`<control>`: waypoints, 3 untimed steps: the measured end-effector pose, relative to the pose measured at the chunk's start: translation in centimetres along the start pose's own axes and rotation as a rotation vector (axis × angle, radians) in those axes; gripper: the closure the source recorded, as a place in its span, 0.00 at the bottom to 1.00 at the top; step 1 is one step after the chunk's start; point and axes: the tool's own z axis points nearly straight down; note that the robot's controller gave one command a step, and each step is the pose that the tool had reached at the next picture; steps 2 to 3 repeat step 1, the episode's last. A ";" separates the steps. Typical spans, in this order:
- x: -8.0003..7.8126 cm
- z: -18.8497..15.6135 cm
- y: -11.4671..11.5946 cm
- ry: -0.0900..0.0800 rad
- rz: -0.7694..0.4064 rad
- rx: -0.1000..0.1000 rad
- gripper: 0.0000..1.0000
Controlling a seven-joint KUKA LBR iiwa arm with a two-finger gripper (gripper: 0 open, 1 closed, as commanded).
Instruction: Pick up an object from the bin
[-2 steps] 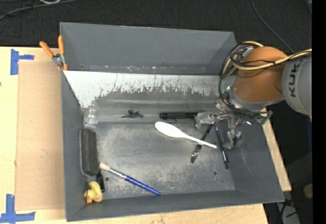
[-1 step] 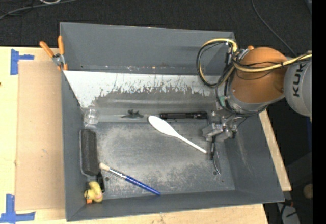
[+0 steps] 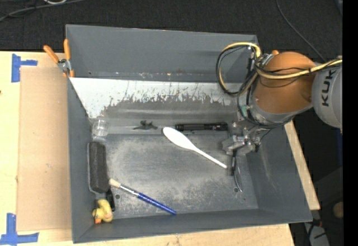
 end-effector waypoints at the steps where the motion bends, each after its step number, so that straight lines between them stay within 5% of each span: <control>1: 0.0 -0.3 0.0 -0.002 0.003 -0.001 1.00; 3: 0.0 -0.3 0.0 -0.002 0.003 -0.001 1.00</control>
Offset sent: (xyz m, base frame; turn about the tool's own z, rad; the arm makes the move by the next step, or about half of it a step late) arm -0.0002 0.0002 0.0764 0.0020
